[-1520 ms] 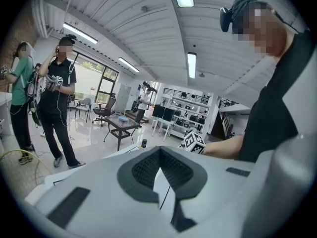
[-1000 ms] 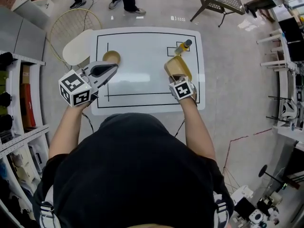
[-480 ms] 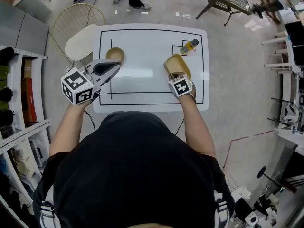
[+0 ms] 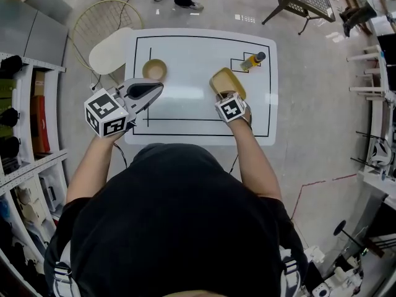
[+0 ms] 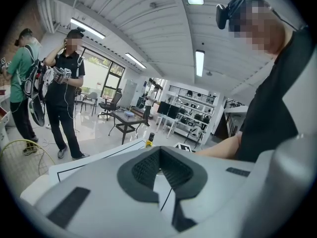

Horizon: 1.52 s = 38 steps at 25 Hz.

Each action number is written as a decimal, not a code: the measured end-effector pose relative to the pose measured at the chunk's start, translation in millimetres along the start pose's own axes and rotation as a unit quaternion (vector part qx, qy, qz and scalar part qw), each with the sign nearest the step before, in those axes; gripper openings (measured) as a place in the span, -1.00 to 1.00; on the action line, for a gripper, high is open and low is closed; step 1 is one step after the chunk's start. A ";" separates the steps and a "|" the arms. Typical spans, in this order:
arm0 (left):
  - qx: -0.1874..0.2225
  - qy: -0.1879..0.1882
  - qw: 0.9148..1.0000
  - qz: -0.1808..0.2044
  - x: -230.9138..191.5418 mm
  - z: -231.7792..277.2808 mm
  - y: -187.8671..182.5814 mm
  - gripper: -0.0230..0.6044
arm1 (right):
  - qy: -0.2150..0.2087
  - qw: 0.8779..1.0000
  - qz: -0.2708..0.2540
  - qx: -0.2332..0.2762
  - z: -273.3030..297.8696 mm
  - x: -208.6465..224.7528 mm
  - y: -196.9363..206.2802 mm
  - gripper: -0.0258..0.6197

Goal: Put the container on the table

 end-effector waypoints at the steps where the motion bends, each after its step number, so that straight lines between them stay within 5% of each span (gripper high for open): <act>1: 0.000 -0.001 1.000 -0.001 -0.2 -0.3 0.4 -0.91 | 0.001 1.000 -0.005 -0.001 3.4 0.7 -0.6 -0.89; 38: -0.023 -0.013 0.999 -0.025 -21.9 5.8 11.1 -0.91 | -0.015 0.996 -0.065 -0.056 73.7 -5.9 5.3 -0.89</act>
Point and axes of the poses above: the fingertips, and each gripper's own axes: z forward along the fingers, x to its right, y out of its underside, the point moved 7 cm from there along -z, backward along the fingers, and after that the axes turned 1 degree about -z, right-handed, at the moved point
